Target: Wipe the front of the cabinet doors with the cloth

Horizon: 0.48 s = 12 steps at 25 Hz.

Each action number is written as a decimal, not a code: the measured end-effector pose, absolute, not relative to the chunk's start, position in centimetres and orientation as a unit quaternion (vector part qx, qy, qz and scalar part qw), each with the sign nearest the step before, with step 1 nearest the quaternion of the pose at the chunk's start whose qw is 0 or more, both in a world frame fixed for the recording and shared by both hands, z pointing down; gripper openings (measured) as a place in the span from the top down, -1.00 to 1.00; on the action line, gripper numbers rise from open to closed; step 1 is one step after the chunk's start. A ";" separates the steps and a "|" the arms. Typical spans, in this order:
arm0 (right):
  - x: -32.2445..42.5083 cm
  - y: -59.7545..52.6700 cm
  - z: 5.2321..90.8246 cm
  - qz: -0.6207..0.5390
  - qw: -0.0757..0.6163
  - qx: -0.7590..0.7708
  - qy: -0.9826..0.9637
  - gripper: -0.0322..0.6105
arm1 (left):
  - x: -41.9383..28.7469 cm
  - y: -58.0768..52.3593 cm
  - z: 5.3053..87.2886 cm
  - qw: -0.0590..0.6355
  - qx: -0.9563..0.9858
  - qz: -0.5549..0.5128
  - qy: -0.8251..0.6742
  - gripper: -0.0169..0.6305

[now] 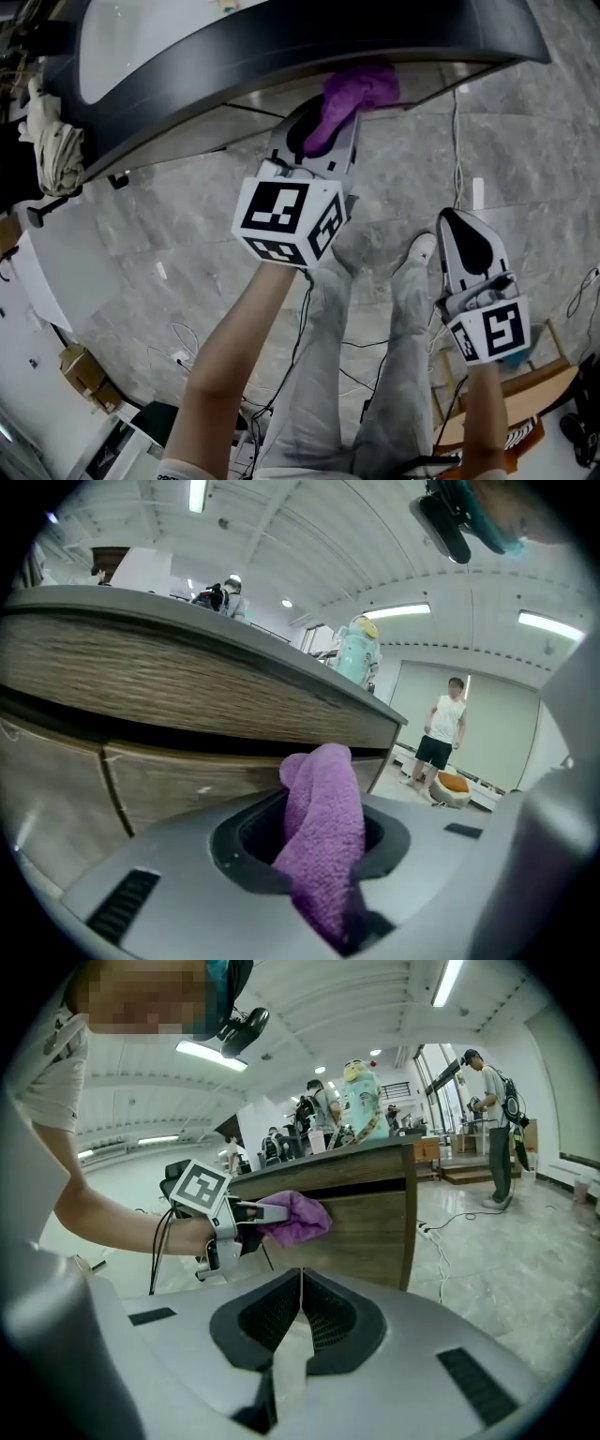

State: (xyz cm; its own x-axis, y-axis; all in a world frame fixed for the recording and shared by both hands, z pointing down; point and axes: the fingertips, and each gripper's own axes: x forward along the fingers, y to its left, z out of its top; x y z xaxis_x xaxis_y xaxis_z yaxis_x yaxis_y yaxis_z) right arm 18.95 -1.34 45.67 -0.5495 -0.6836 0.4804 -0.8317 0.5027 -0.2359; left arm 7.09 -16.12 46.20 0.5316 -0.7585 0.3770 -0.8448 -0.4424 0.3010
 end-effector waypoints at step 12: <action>9.9 -2.3 45.2 0.216 0.175 0.406 -0.871 0.81 | -6.4 -15.6 46.5 0.226 0.812 0.087 -0.531 0.63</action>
State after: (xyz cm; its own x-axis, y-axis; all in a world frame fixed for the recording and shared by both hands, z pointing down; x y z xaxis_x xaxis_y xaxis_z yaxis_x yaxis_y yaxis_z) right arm 9.86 -2.33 45.18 -0.6087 -0.6323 0.4792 -0.7829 0.5766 -0.2336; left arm -6.41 -15.56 46.46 0.4215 -0.8228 0.3812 -0.9014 -0.3339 0.2758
